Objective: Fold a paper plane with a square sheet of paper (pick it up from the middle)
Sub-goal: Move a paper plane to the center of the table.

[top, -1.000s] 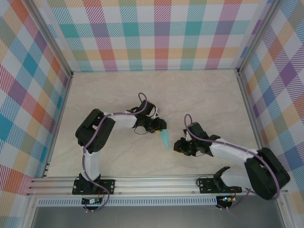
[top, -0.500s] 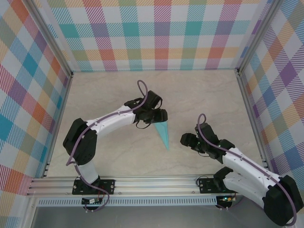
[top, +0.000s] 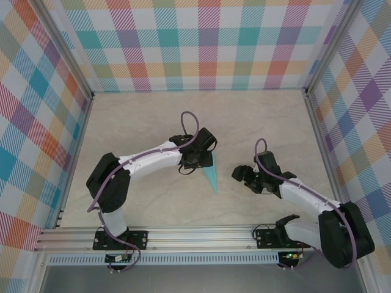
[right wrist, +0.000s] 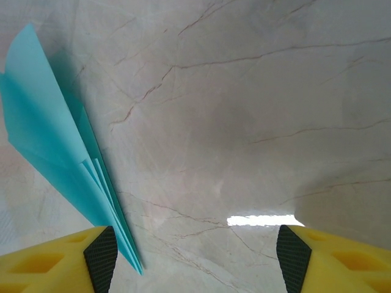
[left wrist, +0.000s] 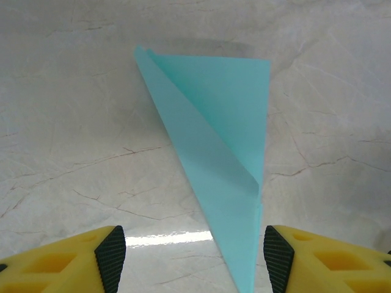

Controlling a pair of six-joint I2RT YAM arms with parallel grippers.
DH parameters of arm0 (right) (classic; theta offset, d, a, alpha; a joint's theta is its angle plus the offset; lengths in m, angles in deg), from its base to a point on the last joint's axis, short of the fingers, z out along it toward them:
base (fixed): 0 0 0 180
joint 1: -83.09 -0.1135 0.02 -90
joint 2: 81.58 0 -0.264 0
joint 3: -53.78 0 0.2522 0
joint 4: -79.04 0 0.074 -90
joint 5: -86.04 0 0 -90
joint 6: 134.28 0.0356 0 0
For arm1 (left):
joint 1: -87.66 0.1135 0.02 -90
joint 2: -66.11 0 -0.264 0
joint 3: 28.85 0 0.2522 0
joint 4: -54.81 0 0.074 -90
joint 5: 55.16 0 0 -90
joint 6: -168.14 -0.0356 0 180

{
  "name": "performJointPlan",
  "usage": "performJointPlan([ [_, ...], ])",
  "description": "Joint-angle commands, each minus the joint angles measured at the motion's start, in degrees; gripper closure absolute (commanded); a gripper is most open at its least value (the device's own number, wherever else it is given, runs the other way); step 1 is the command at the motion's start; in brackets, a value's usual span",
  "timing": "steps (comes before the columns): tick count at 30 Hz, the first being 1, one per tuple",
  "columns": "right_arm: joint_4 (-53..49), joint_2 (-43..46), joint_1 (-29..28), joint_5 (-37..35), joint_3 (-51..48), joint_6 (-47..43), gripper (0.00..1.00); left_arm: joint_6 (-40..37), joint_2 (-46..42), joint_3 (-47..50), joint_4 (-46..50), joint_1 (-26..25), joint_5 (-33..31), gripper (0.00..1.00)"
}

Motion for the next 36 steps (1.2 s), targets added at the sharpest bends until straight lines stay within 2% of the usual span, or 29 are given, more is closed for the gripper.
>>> performJointPlan([
  [1,4.2,-2.2,0.3,7.0,1.6,-3.0,0.26,2.1,2.8,-2.6,2.5,-0.8,-0.4,0.36],
  [5,5.3,-5.8,0.3,11.6,3.4,-5.0,0.26,3.0,4.8,-4.7,3.5,-0.8,-0.3,0.36],
  [23,5.6,-9.6,0.2,12.7,4.7,-5.1,0.27,3.1,13.2,-12.1,6.4,-0.7,2.1,0.38],
  [26,5.9,-10.1,0.2,13.2,5.1,-4.8,0.27,4.0,12.3,-11.6,8.0,-0.7,-0.2,0.42],
  [29,6.3,-10.8,-0.1,13.7,5.7,-4.6,0.27,4.7,9.5,-9.3,7.4,-0.7,-2.0,0.5],
  [33,6.9,-12.4,-0.8,13.9,6.9,-4.5,0.28,4.9,5.5,-5.1,4.9,-0.6,-2.9,0.68],
  [36,7.7,-13.8,-1.4,14.1,7.7,-4.1,0.28,5.0,4.0,-2.7,3.6,-0.5,-2.9,0.77],
])
